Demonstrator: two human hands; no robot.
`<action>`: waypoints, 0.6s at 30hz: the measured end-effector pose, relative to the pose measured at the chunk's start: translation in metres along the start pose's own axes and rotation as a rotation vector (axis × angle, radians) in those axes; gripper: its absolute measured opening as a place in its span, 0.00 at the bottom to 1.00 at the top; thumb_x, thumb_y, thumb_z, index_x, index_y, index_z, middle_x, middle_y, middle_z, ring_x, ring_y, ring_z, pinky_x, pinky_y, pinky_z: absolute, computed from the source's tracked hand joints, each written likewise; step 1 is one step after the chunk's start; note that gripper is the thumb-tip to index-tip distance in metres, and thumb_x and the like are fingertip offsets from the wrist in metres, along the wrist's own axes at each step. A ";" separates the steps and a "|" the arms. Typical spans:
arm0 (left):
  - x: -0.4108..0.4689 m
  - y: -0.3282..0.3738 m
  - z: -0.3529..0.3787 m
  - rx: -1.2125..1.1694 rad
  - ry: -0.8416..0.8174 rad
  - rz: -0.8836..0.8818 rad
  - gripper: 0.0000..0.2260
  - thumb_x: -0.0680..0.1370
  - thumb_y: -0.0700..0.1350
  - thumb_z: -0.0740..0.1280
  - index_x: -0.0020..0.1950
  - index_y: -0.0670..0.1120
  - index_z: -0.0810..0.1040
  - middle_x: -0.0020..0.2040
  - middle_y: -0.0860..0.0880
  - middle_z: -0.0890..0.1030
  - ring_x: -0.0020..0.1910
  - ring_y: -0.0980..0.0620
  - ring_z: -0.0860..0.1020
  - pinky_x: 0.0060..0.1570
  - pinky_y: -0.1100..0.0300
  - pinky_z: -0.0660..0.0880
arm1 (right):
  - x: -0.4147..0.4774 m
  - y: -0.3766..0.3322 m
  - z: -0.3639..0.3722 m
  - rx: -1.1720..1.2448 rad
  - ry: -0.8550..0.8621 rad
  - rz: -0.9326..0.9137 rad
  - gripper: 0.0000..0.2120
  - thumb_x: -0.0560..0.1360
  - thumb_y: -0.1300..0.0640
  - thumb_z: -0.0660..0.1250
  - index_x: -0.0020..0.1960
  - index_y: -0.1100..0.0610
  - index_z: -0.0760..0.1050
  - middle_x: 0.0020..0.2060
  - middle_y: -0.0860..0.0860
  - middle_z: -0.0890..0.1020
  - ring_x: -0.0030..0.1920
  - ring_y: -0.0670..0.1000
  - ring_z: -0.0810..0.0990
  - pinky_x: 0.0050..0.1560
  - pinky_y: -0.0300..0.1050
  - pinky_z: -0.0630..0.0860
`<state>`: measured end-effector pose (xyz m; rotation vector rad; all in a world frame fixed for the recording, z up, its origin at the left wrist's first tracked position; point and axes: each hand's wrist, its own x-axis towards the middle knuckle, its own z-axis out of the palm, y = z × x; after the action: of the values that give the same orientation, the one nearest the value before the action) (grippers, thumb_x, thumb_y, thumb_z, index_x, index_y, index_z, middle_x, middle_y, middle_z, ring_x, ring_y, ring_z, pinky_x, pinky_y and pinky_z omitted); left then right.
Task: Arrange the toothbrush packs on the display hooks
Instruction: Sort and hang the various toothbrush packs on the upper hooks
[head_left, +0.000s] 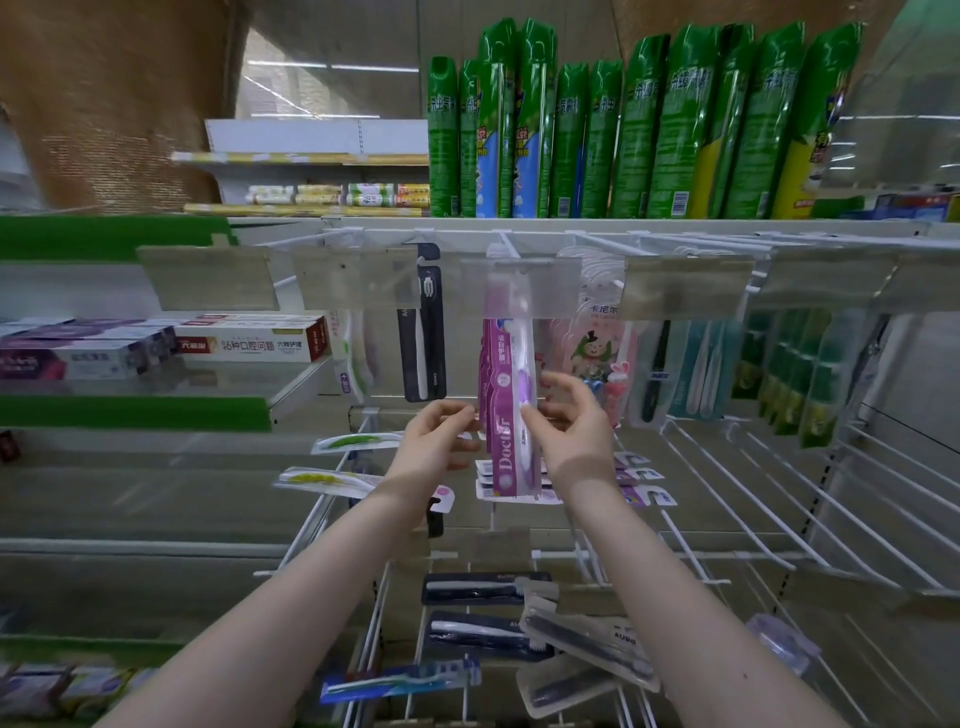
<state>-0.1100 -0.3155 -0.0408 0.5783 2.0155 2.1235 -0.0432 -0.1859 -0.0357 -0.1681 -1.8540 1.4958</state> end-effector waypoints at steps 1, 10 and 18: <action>0.001 -0.001 -0.001 -0.011 -0.002 0.001 0.06 0.80 0.47 0.63 0.50 0.46 0.76 0.47 0.47 0.81 0.43 0.50 0.79 0.48 0.54 0.76 | 0.004 0.000 0.002 -0.001 0.012 -0.007 0.17 0.76 0.60 0.67 0.63 0.51 0.72 0.43 0.49 0.80 0.42 0.43 0.78 0.37 0.27 0.74; 0.021 -0.005 -0.007 0.005 -0.040 0.040 0.08 0.79 0.48 0.62 0.52 0.45 0.76 0.48 0.46 0.81 0.46 0.50 0.78 0.49 0.55 0.75 | 0.035 0.014 0.023 -0.290 0.008 -0.069 0.19 0.78 0.57 0.63 0.68 0.47 0.70 0.52 0.51 0.81 0.42 0.49 0.82 0.45 0.51 0.81; 0.044 -0.005 -0.014 0.033 -0.029 0.023 0.08 0.80 0.45 0.62 0.53 0.42 0.76 0.45 0.49 0.80 0.43 0.50 0.79 0.50 0.52 0.76 | 0.061 0.027 0.043 -0.433 0.074 -0.062 0.19 0.78 0.55 0.64 0.68 0.47 0.71 0.44 0.52 0.82 0.38 0.50 0.80 0.39 0.47 0.80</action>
<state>-0.1560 -0.3114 -0.0387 0.6364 2.0420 2.0863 -0.1229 -0.1797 -0.0343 -0.3619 -2.0792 1.0153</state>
